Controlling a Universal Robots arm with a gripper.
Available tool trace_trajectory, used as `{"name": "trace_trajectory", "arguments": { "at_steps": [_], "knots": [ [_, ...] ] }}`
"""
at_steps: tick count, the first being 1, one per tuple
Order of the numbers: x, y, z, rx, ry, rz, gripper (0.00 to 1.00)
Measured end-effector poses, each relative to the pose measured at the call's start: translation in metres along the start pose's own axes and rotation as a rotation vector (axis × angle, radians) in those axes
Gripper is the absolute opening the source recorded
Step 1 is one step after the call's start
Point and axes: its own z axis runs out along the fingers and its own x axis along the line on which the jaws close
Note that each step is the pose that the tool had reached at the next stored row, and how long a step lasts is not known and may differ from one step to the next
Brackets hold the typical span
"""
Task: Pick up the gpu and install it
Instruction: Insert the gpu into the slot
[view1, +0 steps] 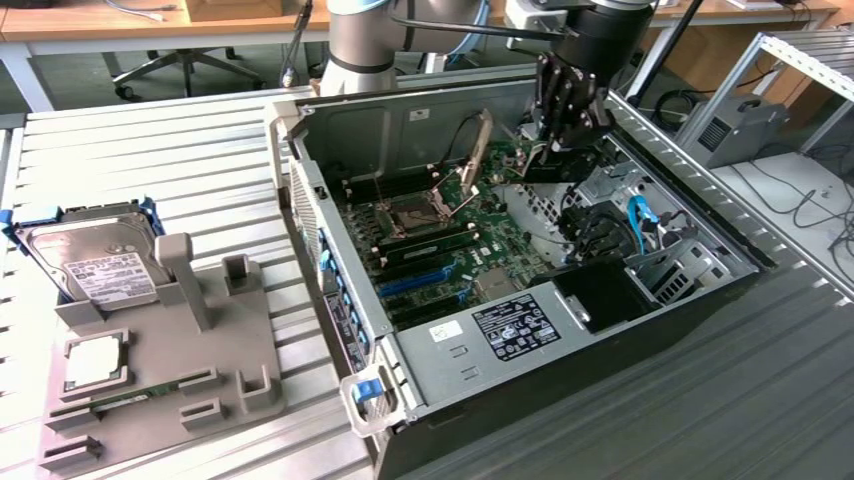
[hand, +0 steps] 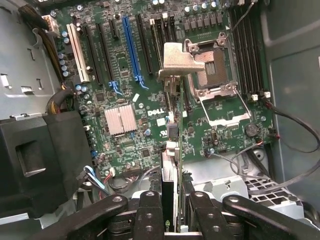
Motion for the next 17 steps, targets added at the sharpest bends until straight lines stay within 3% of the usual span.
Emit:
{"name": "trace_trajectory", "arguments": {
  "at_steps": [17],
  "knots": [
    [0.0000, 0.0000, 0.0000, -0.0032, -0.0094, -0.170, 0.26]
  ]
}}
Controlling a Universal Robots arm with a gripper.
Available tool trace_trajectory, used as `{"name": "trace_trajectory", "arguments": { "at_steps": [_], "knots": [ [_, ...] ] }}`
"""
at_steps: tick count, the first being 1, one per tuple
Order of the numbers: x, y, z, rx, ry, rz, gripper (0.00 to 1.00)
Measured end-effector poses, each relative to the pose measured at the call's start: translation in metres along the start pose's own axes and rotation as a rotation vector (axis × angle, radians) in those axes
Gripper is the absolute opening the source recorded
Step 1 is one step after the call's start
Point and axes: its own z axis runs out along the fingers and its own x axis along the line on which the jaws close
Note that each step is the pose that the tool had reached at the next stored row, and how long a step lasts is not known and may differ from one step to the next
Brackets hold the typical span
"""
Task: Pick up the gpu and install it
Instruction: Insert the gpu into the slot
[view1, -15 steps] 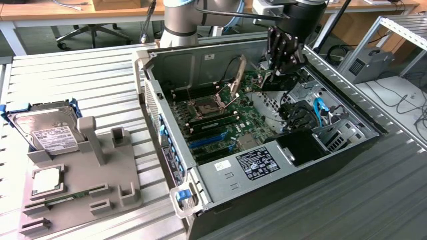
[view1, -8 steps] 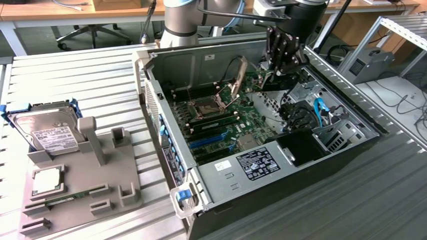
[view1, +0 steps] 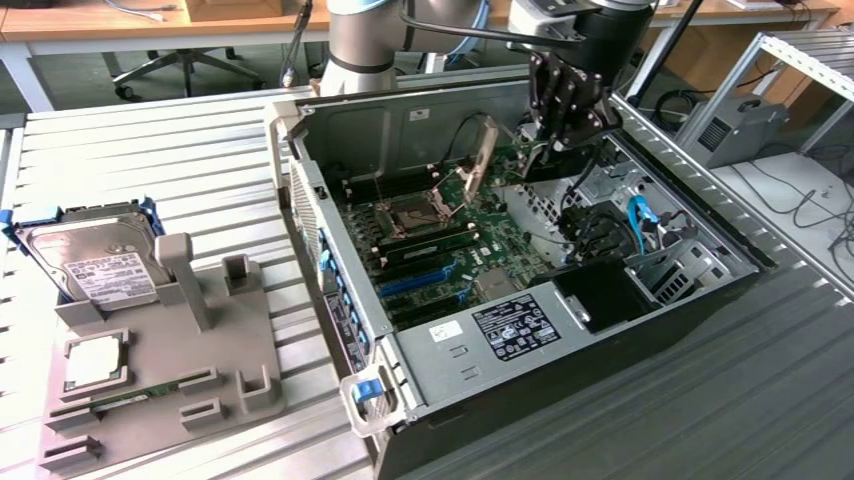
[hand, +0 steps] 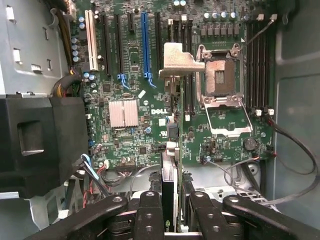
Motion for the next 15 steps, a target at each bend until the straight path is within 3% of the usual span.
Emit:
{"name": "trace_trajectory", "arguments": {
  "at_steps": [8, 9, 11, 12, 15],
  "knots": [
    [0.0000, 0.0000, 0.0000, -0.0014, -0.0045, -0.074, 0.26],
    [0.0001, 0.0000, 0.0000, -0.0014, -0.0093, -0.074, 0.26],
    [0.0001, 0.0000, 0.0000, -0.0014, -0.0296, -0.073, 0.26],
    [0.0001, 0.0000, 0.0000, -0.0014, -0.0328, -0.076, 0.26],
    [0.0001, 0.0000, 0.0000, -0.0015, -0.0330, -0.078, 0.26]
  ]
}}
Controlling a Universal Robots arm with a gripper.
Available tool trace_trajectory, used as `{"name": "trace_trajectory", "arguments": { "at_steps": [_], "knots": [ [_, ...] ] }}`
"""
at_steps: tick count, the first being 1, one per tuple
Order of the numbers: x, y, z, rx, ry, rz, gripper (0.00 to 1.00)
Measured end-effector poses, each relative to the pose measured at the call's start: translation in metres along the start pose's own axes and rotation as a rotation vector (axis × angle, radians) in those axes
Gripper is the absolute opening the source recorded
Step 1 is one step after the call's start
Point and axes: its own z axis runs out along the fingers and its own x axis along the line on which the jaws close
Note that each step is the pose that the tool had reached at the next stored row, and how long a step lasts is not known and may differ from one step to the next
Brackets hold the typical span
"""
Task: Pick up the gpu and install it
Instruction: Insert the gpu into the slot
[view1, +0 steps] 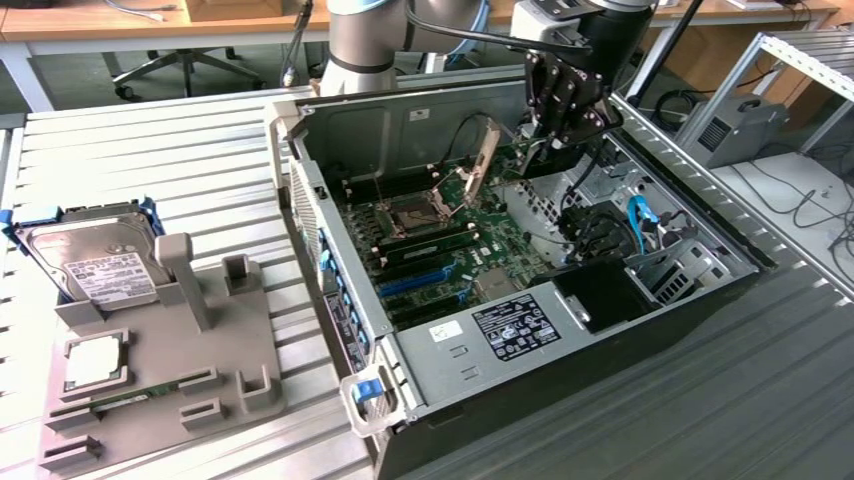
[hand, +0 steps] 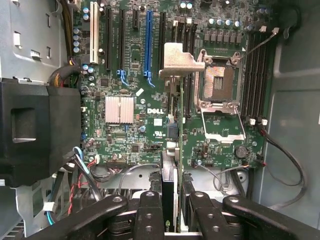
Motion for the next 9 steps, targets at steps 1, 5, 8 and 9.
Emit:
{"name": "trace_trajectory", "arguments": {
  "at_steps": [1, 5, 8, 9],
  "knots": [
    [0.0000, 0.0000, 0.0000, 0.0000, 0.0000, 0.000, 0.26],
    [0.0002, 0.0010, 0.0001, 0.0000, 0.0000, 0.000, 0.26],
    [0.0005, 0.0017, 0.0003, 0.0000, 0.0000, 0.000, 0.26],
    [0.0007, 0.0019, 0.0005, 0.0000, -0.0001, 0.000, 0.26]
  ]
}}
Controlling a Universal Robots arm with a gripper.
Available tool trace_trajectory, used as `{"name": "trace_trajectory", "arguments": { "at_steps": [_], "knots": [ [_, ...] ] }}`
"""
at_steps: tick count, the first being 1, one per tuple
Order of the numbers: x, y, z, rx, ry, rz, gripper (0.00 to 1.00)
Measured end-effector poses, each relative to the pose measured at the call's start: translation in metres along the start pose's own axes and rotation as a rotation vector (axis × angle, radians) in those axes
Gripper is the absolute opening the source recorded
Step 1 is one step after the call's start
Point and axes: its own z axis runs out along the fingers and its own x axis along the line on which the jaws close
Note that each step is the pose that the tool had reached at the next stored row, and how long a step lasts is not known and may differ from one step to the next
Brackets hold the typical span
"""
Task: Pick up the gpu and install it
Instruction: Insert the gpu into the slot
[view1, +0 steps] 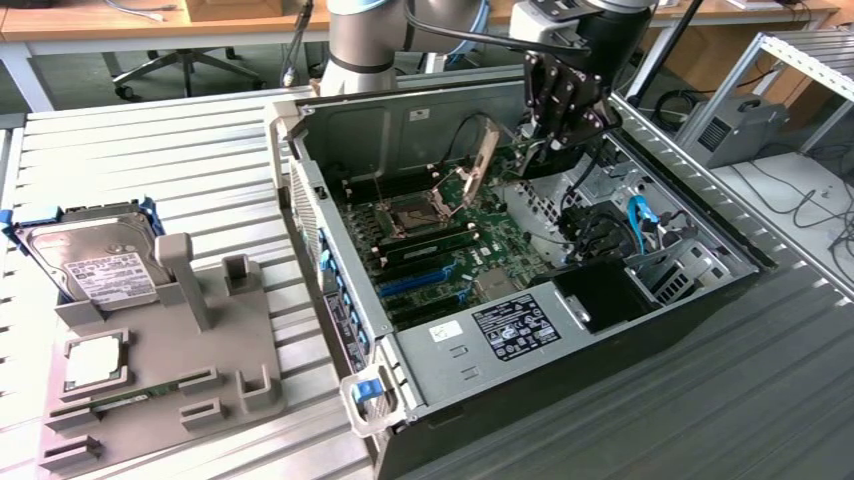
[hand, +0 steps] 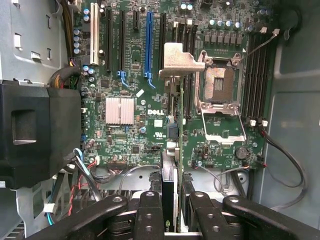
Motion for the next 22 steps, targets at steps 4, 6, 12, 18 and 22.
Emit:
{"name": "trace_trajectory", "arguments": {
  "at_steps": [4, 6, 12, 18, 22],
  "knots": [
    [0.0006, 0.0004, 0.0022, 0.0000, 0.0001, 0.000, 0.26],
    [0.0007, 0.0004, 0.0025, -0.0001, 0.0001, 0.000, 0.26],
    [0.0008, 0.0005, 0.0037, 0.0000, 0.0001, 0.000, 0.26],
    [0.0010, 0.0007, 0.0049, 0.0000, 0.0001, 0.000, 0.26],
    [0.0013, 0.0008, 0.0058, -0.0001, 0.0002, 0.000, 0.26]
  ]
}}
